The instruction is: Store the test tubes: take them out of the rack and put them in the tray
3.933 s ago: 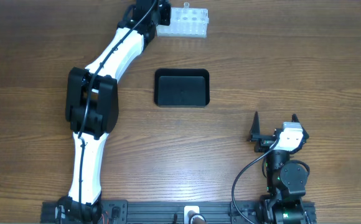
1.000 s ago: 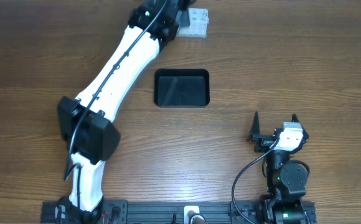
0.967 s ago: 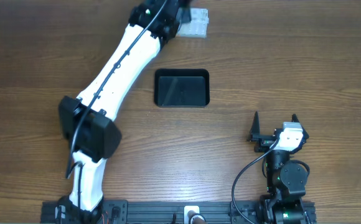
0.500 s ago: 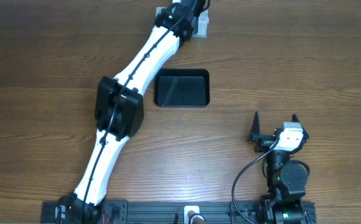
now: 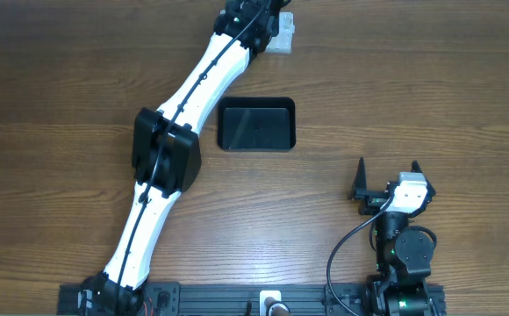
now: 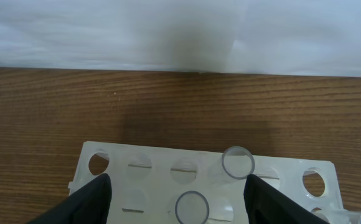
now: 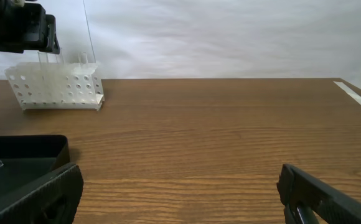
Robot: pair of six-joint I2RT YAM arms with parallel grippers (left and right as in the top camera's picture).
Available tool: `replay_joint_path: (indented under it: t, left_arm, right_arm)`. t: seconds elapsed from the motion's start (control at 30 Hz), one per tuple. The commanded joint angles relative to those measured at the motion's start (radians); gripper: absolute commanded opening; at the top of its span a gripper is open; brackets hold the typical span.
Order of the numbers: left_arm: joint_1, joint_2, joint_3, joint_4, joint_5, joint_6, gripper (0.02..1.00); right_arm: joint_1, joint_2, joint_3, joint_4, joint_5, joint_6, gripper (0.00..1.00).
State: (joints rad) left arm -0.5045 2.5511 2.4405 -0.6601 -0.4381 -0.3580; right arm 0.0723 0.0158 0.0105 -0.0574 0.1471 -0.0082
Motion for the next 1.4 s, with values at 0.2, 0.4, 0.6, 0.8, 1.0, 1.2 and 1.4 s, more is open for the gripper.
replay_joint_path:
  t: [0.2, 0.4, 0.6, 0.8, 1.0, 1.2, 1.4]
  left_arm:
    - [0.005, 0.019, 0.023, 0.006, 0.003, 0.014, 0.614]
    - [0.005, 0.02, 0.023, -0.004, 0.011, 0.014, 0.568]
    - [0.005, 0.037, 0.023, -0.005, 0.014, 0.015, 0.551]
    - [0.005, 0.048, 0.023, -0.005, 0.023, 0.014, 0.463]
    - [0.005, 0.048, 0.023, -0.001, 0.022, 0.014, 0.351]
    - [0.005, 0.048, 0.023, -0.001, 0.023, 0.014, 0.213]
    - [0.003, 0.048, 0.023, -0.001, 0.022, 0.014, 0.128]
  right_arm:
    - [-0.007, -0.01, -0.005, -0.005, -0.008, -0.008, 0.993]
    - [-0.007, -0.01, -0.005, -0.005, -0.008, -0.008, 0.993]
    - [-0.007, -0.01, -0.005, -0.005, -0.008, -0.008, 0.991]
    - [-0.007, -0.01, -0.005, -0.005, -0.008, -0.008, 0.991]
    - [-0.007, -0.01, -0.005, -0.005, -0.008, -0.008, 0.993]
    - [-0.007, -0.01, -0.005, -0.005, -0.008, -0.008, 0.993]
    - [-0.007, -0.01, -0.005, -0.005, -0.008, -0.008, 0.993]
